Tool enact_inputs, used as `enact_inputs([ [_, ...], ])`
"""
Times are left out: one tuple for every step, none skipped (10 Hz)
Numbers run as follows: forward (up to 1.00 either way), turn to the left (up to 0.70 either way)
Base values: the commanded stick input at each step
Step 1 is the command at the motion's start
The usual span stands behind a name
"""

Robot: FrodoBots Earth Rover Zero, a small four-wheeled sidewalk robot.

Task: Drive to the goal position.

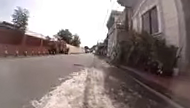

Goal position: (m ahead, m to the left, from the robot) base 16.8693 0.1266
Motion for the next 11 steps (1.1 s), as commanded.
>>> enact_inputs([
  [0.7,0.01],
  [0.7,0.01],
  [0.7,0.01],
  [0.7,0.01],
  [0.7,0.01],
  [0.7,0.01],
  [0.7,0.01],
  [0.7,0.01],
  [0.7,0.01],
  [0.7,0.01],
  [0.7,0.01],
])
